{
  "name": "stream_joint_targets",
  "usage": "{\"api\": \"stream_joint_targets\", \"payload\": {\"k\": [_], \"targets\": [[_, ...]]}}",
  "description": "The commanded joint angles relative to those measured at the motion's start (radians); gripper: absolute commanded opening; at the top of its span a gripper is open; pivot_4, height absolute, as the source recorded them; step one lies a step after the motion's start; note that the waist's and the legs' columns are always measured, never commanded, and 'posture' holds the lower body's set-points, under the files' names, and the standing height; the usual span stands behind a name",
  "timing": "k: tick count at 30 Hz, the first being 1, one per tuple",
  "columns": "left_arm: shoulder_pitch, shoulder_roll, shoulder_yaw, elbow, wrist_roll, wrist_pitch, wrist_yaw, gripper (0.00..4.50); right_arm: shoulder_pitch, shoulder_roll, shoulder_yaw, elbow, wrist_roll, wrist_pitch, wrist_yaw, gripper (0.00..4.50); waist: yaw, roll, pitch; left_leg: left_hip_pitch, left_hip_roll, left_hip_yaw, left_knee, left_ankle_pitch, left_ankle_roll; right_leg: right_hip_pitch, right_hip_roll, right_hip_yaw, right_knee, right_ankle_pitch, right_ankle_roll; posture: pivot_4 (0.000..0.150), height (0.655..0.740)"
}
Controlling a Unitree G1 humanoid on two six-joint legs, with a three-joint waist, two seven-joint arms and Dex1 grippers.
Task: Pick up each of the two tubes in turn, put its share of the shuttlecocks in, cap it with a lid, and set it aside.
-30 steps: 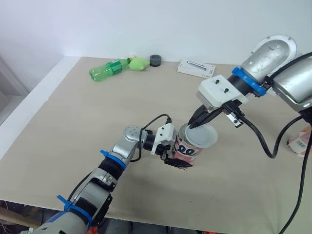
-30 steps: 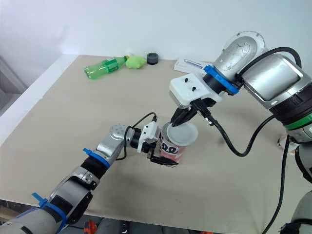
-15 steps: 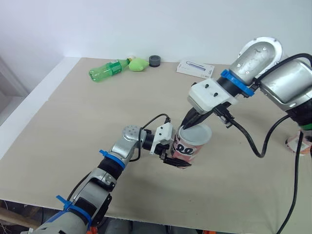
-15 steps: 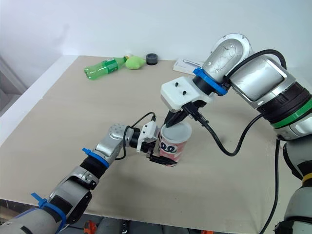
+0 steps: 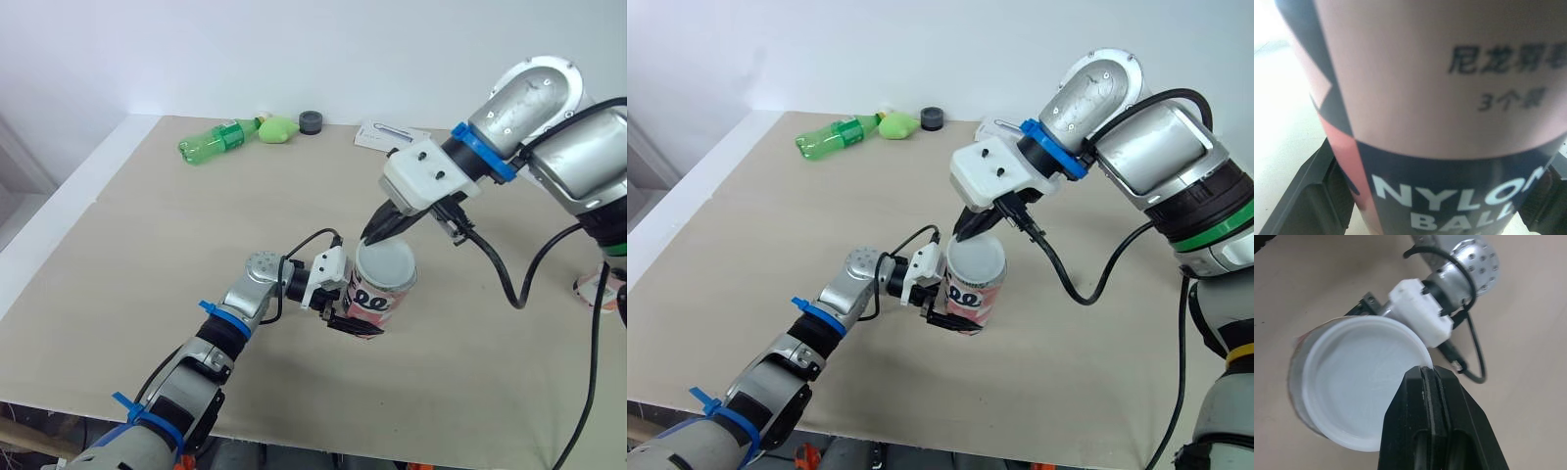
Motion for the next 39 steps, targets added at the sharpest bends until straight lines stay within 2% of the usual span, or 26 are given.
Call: {"api": "stream_joint_targets", "payload": {"k": [1, 26, 31, 32, 33, 34, 36, 37, 39], "targets": [[0.012, 0.011, -0.026, 0.022, 0.036, 0.022, -0.008, 3.73, 0.012, -0.048, -0.012, -0.044, 0.003, -0.011, 0.034, 0.09, -0.001, 0.000, 0.000, 0.000, 0.000, 0.000, 0.000, 0.000, 0.000, 0.000, 0.000, 0.000, 0.000, 0.000, 0.000, 0.150, 0.7294], [0.015, 0.007, -0.020, 0.014, 0.035, 0.032, 0.002, 3.73, 0.070, -0.037, 0.006, -0.074, 0.001, -0.002, 0.034, 0.09, -0.001, 0.000, 0.000, 0.000, 0.000, -0.001, 0.000, 0.000, 0.000, 0.000, 0.000, -0.001, 0.000, 0.000, 0.000, 0.150, 0.7294], [0.017, 0.008, -0.021, 0.010, 0.034, 0.034, 0.001, 3.73, 0.076, -0.002, -0.023, -0.015, -0.011, 0.019, 0.034, 0.09, -0.002, 0.000, 0.000, 0.001, 0.000, -0.001, 0.000, 0.000, 0.000, 0.001, 0.000, -0.001, 0.000, 0.000, 0.000, 0.150, 0.7294], [0.017, 0.008, -0.021, 0.010, 0.034, 0.035, 0.001, 3.73, 0.072, 0.006, -0.031, -0.005, -0.005, 0.023, 0.034, 0.55, -0.002, 0.000, 0.000, 0.001, 0.000, -0.001, 0.000, 0.000, 0.000, 0.001, 0.000, -0.001, 0.000, 0.000, 0.000, 0.150, 0.7294], [0.017, 0.008, -0.021, 0.009, 0.034, 0.036, 0.000, 3.73, 0.069, 0.009, -0.034, -0.001, 0.001, 0.025, 0.034, 0.70, -0.002, -0.001, 0.000, 0.001, 0.000, -0.001, 0.000, 0.000, 0.000, 0.001, 0.000, -0.001, 0.000, 0.000, 0.000, 0.150, 0.7294], [0.018, 0.009, -0.021, 0.008, 0.034, 0.037, 0.000, 3.73, 0.067, 0.012, -0.039, 0.000, 0.006, 0.032, 0.034, 1.04, -0.002, 0.000, 0.000, 0.001, 0.000, -0.001, 0.000, 0.000, 0.000, 0.001, 0.000, -0.001, 0.000, 0.000, 0.000, 0.150, 0.7294], [0.019, 0.009, -0.021, 0.006, 0.034, 0.038, 0.000, 3.73, 0.070, 0.029, -0.067, 0.009, -0.001, 0.052, 0.034, 1.80, -0.002, 0.000, 0.000, 0.001, 0.000, 0.000, 0.000, 0.000, 0.000, 0.001, 0.000, -0.001, 0.000, 0.000, 0.000, 0.150, 0.7294], [0.019, 0.009, -0.021, 0.006, 0.034, 0.039, 0.000, 3.73, 0.069, 0.038, -0.081, 0.014, -0.002, 0.069, 0.034, 2.42, -0.002, 0.000, 0.000, 0.001, 0.000, 0.000, 0.000, 0.000, 0.000, 0.001, 0.000, -0.001, 0.000, 0.000, 0.000, 0.150, 0.7294], [0.019, 0.009, -0.022, 0.006, 0.034, 0.039, 0.000, 3.73, 0.055, 0.040, -0.094, 0.023, 0.016, 0.096, 0.034, 3.16, -0.002, 0.000, 0.000, 0.001, 0.000, 0.000, 0.000, 0.000, 0.000, 0.001, 0.000, 0.000, 0.000, 0.000, 0.000, 0.150, 0.7294]]}}
